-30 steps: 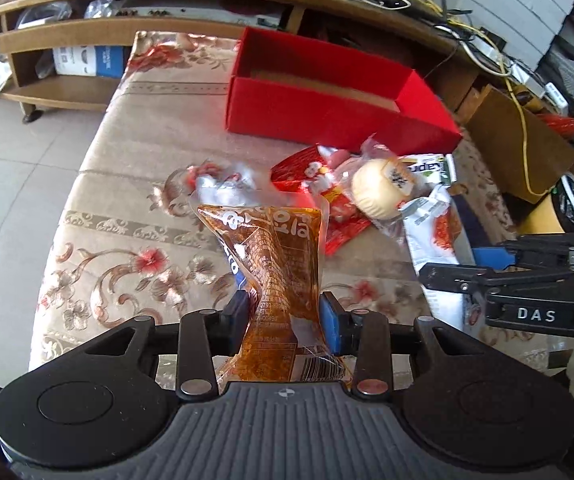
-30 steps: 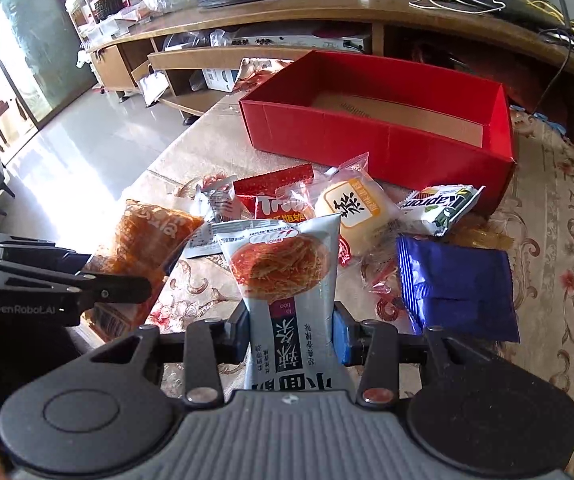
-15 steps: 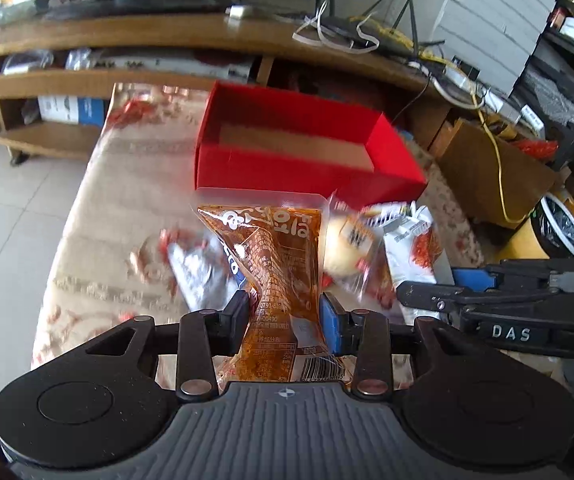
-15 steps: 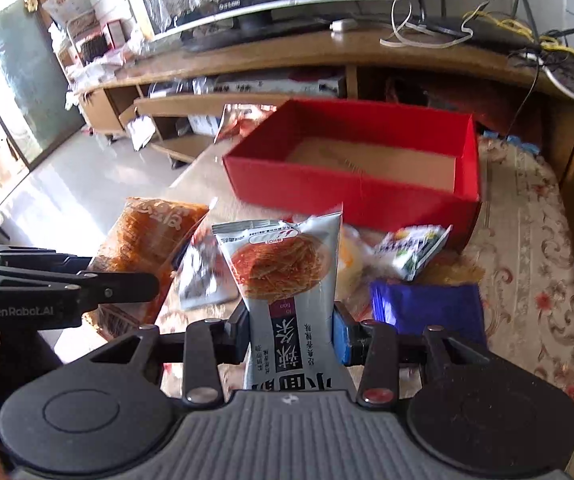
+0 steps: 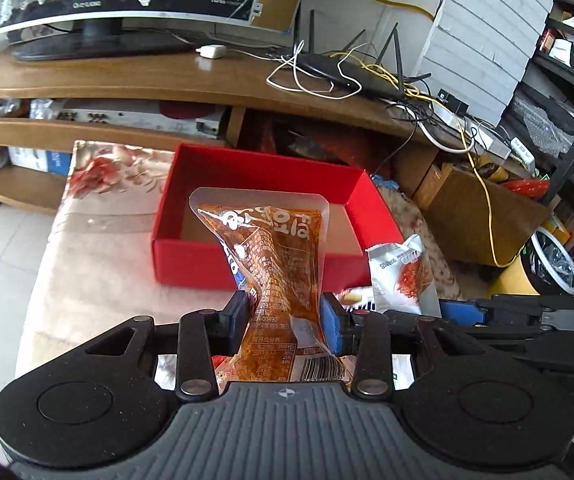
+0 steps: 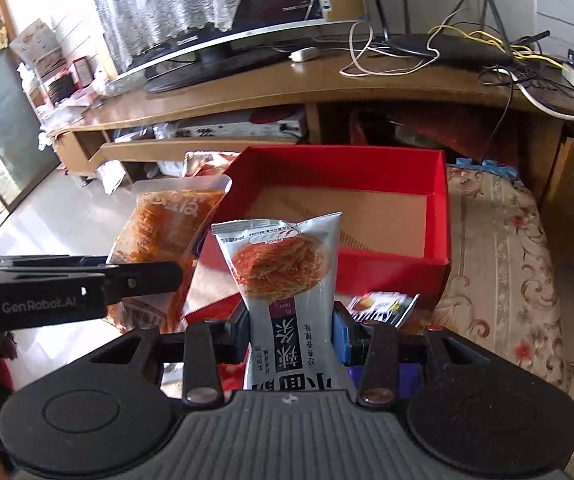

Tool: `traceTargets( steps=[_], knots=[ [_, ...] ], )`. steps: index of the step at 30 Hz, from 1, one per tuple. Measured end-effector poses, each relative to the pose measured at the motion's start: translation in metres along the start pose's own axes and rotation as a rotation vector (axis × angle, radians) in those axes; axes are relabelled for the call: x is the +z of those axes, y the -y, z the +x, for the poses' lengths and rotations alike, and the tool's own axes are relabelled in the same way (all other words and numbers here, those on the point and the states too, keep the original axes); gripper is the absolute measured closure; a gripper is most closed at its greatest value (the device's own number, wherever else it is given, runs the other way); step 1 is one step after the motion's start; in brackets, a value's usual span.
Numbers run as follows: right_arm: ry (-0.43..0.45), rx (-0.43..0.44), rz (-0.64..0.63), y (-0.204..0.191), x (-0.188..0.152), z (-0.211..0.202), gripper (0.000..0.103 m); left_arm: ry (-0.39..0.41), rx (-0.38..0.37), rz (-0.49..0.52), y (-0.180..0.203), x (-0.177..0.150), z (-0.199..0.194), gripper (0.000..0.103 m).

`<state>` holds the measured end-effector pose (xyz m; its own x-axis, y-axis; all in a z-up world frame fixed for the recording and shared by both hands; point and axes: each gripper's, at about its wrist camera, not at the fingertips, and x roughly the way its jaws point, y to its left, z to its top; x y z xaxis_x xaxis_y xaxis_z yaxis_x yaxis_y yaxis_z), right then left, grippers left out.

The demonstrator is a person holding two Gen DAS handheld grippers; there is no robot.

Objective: Organize snacks
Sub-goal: 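Lift both held packets and carry them over the red box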

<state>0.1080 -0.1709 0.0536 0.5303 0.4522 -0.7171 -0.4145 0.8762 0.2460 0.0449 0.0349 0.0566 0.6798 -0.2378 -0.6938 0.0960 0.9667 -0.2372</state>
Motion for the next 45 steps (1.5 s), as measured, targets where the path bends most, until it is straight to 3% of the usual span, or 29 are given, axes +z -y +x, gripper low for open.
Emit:
traceTargets(
  steps=[12,23,45],
  knots=[
    [0.024,-0.056,0.038,0.029,0.050,0.035,0.063,-0.002,-0.008,-0.013,-0.007,0.036,0.048,0.056],
    [0.033,-0.069,0.055,0.046,0.086,0.072,0.063,-0.002,0.018,0.034,-0.001,0.064,0.088,0.056],
    [-0.037,-0.112,0.045,0.068,0.096,0.138,0.063,-0.059,0.083,0.057,-0.005,0.077,0.150,0.055]
  ],
)
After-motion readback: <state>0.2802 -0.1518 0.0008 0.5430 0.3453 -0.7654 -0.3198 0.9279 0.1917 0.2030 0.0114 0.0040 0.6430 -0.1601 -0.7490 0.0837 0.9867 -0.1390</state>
